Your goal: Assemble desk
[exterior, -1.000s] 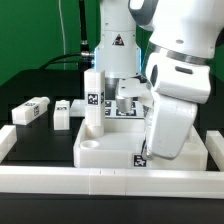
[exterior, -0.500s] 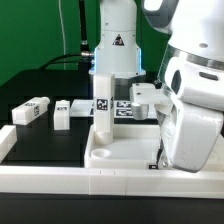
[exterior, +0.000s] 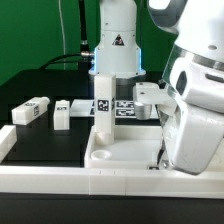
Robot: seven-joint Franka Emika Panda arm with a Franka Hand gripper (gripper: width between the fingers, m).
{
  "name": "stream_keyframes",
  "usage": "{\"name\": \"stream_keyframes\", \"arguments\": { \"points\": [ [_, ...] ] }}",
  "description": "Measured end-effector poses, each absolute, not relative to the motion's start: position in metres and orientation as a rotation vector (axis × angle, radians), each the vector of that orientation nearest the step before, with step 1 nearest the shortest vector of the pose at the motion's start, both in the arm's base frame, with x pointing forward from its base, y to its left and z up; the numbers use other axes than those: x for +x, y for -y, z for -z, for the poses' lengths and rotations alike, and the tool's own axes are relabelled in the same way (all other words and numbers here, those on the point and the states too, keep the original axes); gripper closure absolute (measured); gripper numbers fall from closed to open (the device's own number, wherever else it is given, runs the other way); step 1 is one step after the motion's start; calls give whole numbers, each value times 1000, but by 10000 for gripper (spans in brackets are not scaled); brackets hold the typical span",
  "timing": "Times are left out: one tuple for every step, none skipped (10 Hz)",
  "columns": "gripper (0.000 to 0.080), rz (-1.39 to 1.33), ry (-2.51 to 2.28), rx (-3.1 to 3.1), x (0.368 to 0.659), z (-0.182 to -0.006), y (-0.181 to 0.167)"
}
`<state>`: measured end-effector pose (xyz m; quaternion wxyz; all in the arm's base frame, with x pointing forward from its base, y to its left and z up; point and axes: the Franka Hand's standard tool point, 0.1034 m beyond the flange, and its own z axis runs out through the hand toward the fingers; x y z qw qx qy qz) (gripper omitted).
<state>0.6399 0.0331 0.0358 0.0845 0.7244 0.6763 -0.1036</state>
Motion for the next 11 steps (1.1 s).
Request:
{"name": "stream_keyframes", "arguments": {
  "points": [
    [649,298,-2014,2162,642,-42,-33],
    [460,279,-2005,2165,643,-54,-33],
    [320,260,-1984,2175,644,-67,-31],
    [208,252,-1962,2182,645,-75,-28],
    [208,240,-1950,2181,646,-85,-23],
    [163,224,-1932,2190,643,-92,-15],
    [163,220,-1920,2201,634,-91,-5],
    [152,231,-1907,2217,627,-90,4],
    [151,234,-1898,2224,626,-90,7],
    [151,234,-1901,2223,627,-89,6],
    [151,232,-1880,2240,626,-89,6]
  ]
}}
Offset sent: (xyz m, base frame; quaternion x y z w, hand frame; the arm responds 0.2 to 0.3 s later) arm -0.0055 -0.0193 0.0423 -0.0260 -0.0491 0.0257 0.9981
